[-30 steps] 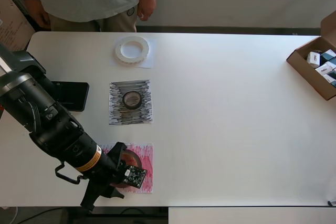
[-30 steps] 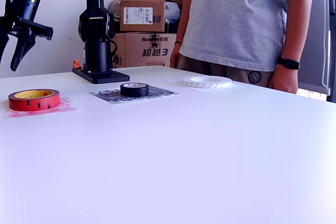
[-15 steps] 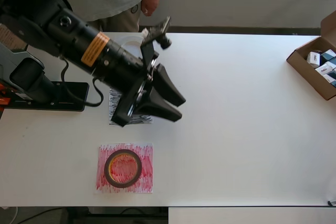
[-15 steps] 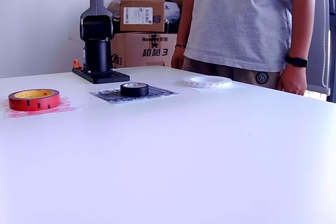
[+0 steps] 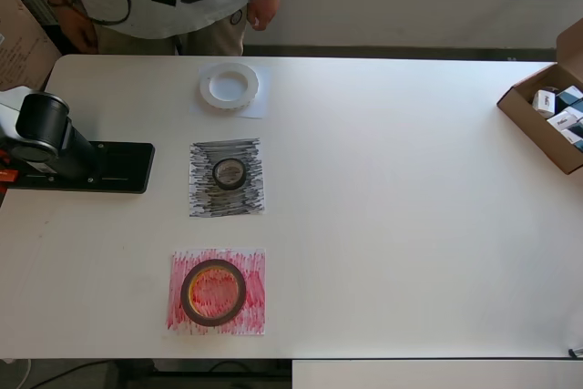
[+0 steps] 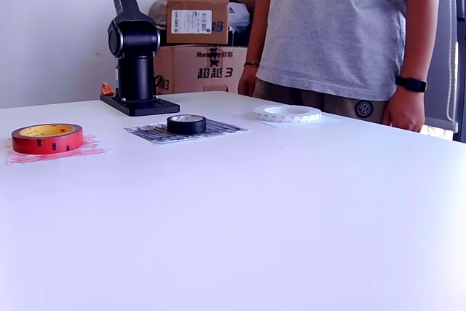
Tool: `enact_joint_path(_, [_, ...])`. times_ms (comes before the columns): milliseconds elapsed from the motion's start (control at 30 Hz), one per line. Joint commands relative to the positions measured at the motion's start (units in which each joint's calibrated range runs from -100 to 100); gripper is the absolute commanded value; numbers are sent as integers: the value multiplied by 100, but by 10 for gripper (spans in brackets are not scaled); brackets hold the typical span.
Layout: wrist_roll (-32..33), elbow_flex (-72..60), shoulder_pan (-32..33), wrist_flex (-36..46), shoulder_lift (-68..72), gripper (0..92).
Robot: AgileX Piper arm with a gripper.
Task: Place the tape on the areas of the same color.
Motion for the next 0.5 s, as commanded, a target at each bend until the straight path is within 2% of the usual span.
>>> enact_joint_path(0, [-32, 1348, 622, -53, -3162, 0])
enact_joint_path(200, [-262, 2312, 788, 15, -5155, 0])
enact_joint_path(467, [-409, 3284, 780, -61, -6923, 0])
